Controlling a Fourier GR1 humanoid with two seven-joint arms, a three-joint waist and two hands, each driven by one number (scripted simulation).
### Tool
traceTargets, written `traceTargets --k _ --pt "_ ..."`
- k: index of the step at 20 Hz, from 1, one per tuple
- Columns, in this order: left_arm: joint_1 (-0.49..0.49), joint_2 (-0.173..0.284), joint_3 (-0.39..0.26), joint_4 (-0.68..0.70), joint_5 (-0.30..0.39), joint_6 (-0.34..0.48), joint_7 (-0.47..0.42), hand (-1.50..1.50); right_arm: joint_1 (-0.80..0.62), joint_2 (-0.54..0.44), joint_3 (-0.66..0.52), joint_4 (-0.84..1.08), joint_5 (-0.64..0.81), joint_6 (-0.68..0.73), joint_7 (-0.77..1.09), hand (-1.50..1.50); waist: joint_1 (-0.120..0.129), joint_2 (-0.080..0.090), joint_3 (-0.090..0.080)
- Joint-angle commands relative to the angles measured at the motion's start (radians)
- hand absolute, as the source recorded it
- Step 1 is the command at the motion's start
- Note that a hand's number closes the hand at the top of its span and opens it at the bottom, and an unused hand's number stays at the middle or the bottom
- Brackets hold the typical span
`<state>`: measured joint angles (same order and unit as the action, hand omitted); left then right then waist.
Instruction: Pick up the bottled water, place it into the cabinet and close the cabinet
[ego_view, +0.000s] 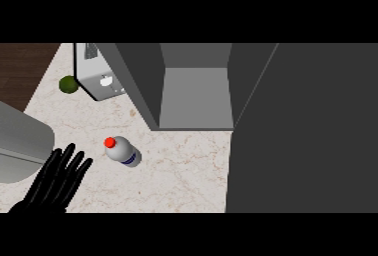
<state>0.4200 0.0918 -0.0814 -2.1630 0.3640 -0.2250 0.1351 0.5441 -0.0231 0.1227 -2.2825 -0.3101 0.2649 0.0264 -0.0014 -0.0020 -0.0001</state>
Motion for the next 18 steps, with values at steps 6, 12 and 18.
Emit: traceTargets --k 6,12,18 --pt "-0.021 0.002 0.109 0.112 0.002 -0.035 -0.08 -1.5 -0.024 -0.011 -0.029 0.033 -0.01 0.018 -0.016 -1.5 0.001 0.001 0.0" --pt "-0.097 0.019 0.168 0.296 -0.039 -0.096 -0.187 -1.5 0.032 -0.004 -0.01 0.014 0.015 0.038 -0.052 -1.5 -0.002 0.001 0.0" --pt "-0.243 0.057 0.209 0.505 -0.115 -0.118 -0.261 -1.5 0.018 -0.002 -0.01 0.046 0.01 0.05 -0.063 -1.5 -0.004 0.001 0.0"
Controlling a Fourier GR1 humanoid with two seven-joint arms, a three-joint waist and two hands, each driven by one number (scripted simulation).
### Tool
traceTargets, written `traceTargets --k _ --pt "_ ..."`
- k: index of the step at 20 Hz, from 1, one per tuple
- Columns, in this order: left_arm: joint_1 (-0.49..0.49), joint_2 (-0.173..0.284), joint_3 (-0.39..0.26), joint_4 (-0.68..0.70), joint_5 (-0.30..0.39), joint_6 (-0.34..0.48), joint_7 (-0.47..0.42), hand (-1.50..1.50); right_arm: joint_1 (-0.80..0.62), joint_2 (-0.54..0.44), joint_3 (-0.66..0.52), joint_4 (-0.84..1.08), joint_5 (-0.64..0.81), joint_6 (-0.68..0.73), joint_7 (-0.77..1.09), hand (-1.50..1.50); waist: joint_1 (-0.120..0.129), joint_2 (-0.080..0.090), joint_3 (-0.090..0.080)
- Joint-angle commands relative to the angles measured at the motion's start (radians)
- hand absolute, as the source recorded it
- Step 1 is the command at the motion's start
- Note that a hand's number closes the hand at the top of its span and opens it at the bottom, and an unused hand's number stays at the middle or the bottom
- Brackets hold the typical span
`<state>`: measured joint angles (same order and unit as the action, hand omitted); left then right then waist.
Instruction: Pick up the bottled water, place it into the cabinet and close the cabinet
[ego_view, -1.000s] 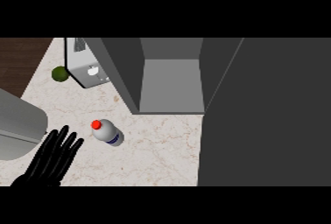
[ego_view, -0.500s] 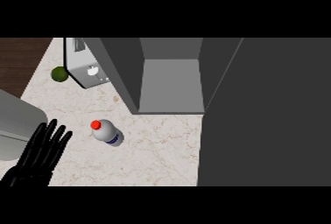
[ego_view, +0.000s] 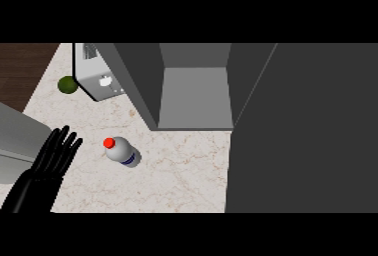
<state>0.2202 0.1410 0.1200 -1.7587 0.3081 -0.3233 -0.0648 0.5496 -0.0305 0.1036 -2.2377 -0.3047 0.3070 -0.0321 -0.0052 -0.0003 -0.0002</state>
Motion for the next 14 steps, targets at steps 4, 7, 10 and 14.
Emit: traceTargets --k 4,7,10,14 --pt "-0.071 0.013 0.031 0.242 -0.086 -0.051 -0.142 -1.5 -0.001 0.002 0.006 -0.01 -0.003 0.009 0.01 -1.5 0.0 0.0 0.0" --pt "-0.173 0.03 0.055 0.378 -0.089 -0.052 -0.161 -1.5 0.043 0.029 0.093 -0.049 0.057 -0.032 -0.009 -1.5 -0.004 0.001 -0.001" --pt "-0.175 0.032 0.046 0.445 -0.109 -0.075 -0.185 -1.5 0.001 0.029 0.071 0.021 0.059 -0.021 -0.056 -1.5 0.0 0.001 0.0" --pt "-0.338 0.022 0.083 0.621 -0.093 -0.025 -0.157 -1.5 0.053 0.025 0.074 -0.026 0.076 0.002 -0.05 -1.5 -0.005 0.001 0.0"
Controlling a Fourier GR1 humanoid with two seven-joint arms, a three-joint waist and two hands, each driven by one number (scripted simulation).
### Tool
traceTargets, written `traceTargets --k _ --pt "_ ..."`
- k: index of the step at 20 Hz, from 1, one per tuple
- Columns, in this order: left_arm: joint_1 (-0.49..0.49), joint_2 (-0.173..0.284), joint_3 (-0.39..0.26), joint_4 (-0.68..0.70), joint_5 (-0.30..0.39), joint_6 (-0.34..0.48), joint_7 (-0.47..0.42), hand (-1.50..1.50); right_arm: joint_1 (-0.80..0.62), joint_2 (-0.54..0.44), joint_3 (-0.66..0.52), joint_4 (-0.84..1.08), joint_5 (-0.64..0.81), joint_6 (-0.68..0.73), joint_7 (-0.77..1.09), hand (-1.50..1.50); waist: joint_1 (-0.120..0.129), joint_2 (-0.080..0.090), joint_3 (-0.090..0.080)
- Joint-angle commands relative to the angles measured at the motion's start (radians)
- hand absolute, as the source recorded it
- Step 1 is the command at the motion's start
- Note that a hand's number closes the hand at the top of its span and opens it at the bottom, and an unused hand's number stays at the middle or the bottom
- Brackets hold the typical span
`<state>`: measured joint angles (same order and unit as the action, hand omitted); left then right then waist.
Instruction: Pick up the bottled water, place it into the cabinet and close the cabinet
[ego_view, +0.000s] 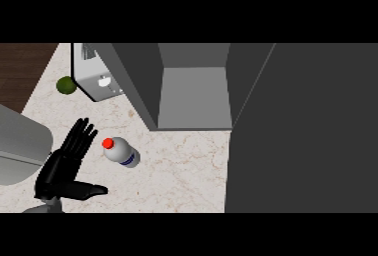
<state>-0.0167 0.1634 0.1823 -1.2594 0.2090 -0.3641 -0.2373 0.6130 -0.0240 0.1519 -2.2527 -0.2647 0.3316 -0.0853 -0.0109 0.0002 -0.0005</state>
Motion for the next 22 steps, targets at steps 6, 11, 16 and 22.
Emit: traceTargets --k 6,11,16,22 --pt "-0.182 0.032 0.061 0.401 0.009 -0.071 -0.116 -1.5 0.033 -0.031 -0.043 0.043 -0.036 0.057 -0.062 -1.5 -0.006 0.002 0.0" --pt "-0.23 0.04 0.057 0.54 -0.02 -0.09 -0.187 -1.5 -0.007 -0.011 -0.032 0.073 -0.024 0.032 -0.043 -1.5 0.001 0.001 0.0" --pt "-0.266 0.035 0.049 0.697 -0.066 -0.115 -0.337 -1.5 -0.004 -0.007 -0.035 0.141 0.025 0.062 -0.115 -1.5 -0.001 0.001 0.0" --pt "-0.378 0.056 0.064 0.884 -0.087 -0.135 -0.403 -1.5 0.086 -0.003 0.007 0.054 0.034 0.078 -0.143 -1.5 -0.007 0.001 -0.001"
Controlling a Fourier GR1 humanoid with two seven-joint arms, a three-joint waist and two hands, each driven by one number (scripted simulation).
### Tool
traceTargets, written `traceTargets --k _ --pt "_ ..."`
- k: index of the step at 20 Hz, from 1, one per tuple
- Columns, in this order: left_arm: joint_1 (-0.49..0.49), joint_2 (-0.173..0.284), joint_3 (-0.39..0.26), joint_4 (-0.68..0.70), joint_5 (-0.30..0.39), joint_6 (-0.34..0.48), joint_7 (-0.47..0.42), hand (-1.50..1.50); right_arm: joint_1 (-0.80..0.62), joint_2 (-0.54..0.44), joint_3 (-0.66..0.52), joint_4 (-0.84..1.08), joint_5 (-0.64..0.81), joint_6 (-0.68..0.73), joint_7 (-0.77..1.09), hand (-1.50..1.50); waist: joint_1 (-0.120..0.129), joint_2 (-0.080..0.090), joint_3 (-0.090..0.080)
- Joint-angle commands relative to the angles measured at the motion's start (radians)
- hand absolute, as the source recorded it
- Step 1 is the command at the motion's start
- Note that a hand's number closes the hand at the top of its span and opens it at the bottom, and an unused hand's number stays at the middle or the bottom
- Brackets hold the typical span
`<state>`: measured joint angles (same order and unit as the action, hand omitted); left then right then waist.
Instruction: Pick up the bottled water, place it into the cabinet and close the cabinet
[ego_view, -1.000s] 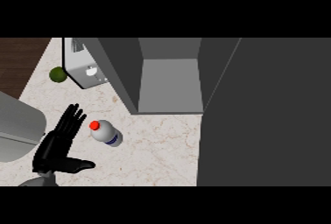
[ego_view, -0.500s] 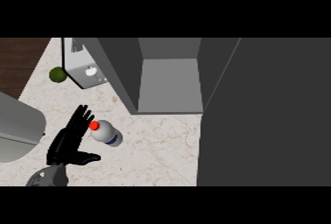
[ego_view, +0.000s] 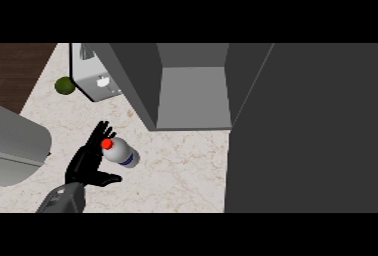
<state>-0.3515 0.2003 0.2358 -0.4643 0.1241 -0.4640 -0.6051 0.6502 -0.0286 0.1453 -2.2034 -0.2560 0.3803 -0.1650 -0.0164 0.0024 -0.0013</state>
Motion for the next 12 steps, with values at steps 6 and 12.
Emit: traceTargets --k 6,12 --pt "-0.104 -0.006 0.014 0.19 -0.016 -0.035 -0.098 -1.5 0.005 0.027 0.062 -0.053 0.04 -0.05 0.038 -1.5 -0.002 0.001 0.0" --pt "-0.129 -0.037 0.032 0.26 0.002 -0.108 -0.118 -1.5 -0.007 0.012 0.051 -0.049 -0.003 -0.032 0.062 -1.5 -0.017 0.007 -0.002"
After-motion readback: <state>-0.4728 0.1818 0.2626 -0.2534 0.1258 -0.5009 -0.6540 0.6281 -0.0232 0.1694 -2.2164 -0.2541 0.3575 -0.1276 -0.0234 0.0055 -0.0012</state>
